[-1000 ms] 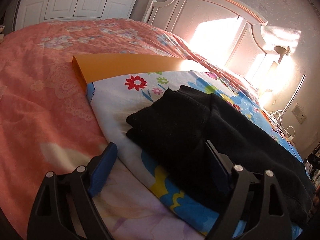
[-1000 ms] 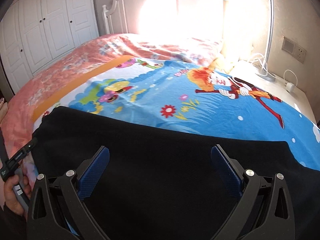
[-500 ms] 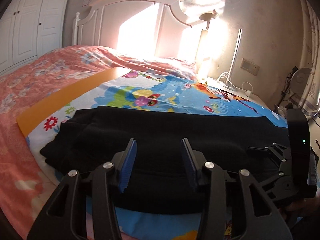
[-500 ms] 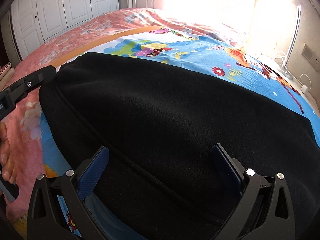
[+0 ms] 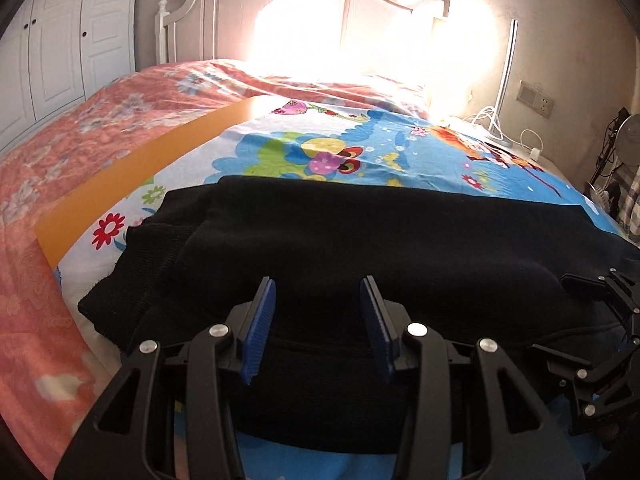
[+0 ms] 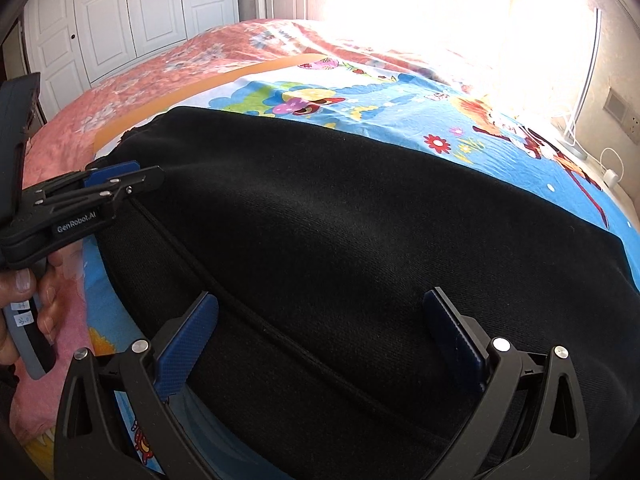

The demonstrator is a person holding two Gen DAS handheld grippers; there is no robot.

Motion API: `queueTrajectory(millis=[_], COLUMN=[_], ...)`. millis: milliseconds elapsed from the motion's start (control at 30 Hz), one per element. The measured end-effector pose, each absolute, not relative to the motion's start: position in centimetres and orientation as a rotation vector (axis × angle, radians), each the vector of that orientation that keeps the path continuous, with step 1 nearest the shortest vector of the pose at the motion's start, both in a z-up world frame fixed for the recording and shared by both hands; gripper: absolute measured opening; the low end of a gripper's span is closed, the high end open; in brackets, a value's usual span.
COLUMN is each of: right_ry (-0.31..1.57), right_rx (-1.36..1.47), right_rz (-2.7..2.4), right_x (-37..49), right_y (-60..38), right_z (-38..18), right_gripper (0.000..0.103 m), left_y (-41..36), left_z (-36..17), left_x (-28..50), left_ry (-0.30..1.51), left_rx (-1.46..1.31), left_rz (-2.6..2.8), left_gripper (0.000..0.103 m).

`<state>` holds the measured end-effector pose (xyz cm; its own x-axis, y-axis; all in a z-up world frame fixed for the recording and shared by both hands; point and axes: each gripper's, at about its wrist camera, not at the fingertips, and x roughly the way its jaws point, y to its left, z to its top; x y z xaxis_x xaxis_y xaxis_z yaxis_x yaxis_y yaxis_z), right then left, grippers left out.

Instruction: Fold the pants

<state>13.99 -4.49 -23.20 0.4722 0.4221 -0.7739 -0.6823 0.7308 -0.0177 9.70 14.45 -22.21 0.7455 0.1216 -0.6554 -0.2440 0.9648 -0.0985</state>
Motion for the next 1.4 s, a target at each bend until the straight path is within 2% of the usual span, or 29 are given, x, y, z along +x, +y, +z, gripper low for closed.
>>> queueTrajectory(millis=[167,267,300,367,433,567,633,667,900,1100,1200,1333,1400], right_ry=[0.835,0.833,0.831,0.83,0.829,0.828,0.827,0.827,0.843,0.852,0.915,0.96,0.984], right_rx=[-0.349,-0.351,-0.352,-0.351,-0.352,-0.352,-0.353,-0.352,-0.338,-0.253,-0.272,-0.435,-0.379], right_rz=[0.689,0.687,0.687,0.688,0.686,0.686,0.685,0.686,0.707,0.661,0.625,0.501,0.569], right_x=[13.8,13.8,13.7,13.8,13.7,13.7,13.7,13.7,14.3,19.4,23.1,27.1,28.3], right_y=[-4.5,-4.4,-4.4,-4.5,-4.5,-4.4,-4.4,-4.4,-4.7,-4.8,-4.1,-3.8,-4.8], right_z=[-23.2,-23.2,-23.2,-23.2,-23.2,-23.2,-23.2,-23.2,-21.7,-18.7,-19.7,-22.4,-22.9], right_gripper=[0.099,0.099,0.099,0.099,0.099,0.099,0.099,0.099,0.098,0.098,0.098,0.098,0.099], left_y=[12.7,14.3,15.0,16.6,18.6,22.0,24.8,26.1,27.5,28.7,28.8,28.6,28.2], left_z=[-23.1,-24.3,-23.9,-22.5,-21.2,-22.4,-23.1,-23.0,-20.0,-19.1,-19.3,-20.9,-22.4], left_x=[11.6,12.9,13.2,13.3,13.7,17.1,18.1,18.1,14.7,8.4,5.0,0.8,-0.6], left_ry=[0.807,0.835,0.832,0.792,0.766,0.908,0.944,0.932,0.732,0.628,0.575,0.539,0.536], left_rx=[-0.054,-0.05,-0.046,-0.061,-0.128,-0.077,-0.142,-0.218,-0.389,-0.598,-0.745,-0.96,-1.06], left_rz=[0.103,0.163,0.213,0.3,0.29,0.359,0.435,0.437,0.482,0.483,0.449,0.41,0.364], left_gripper=[0.057,0.065,0.065,0.048,0.046,0.046,0.069,0.07,0.069,0.057,0.057,0.057,0.057])
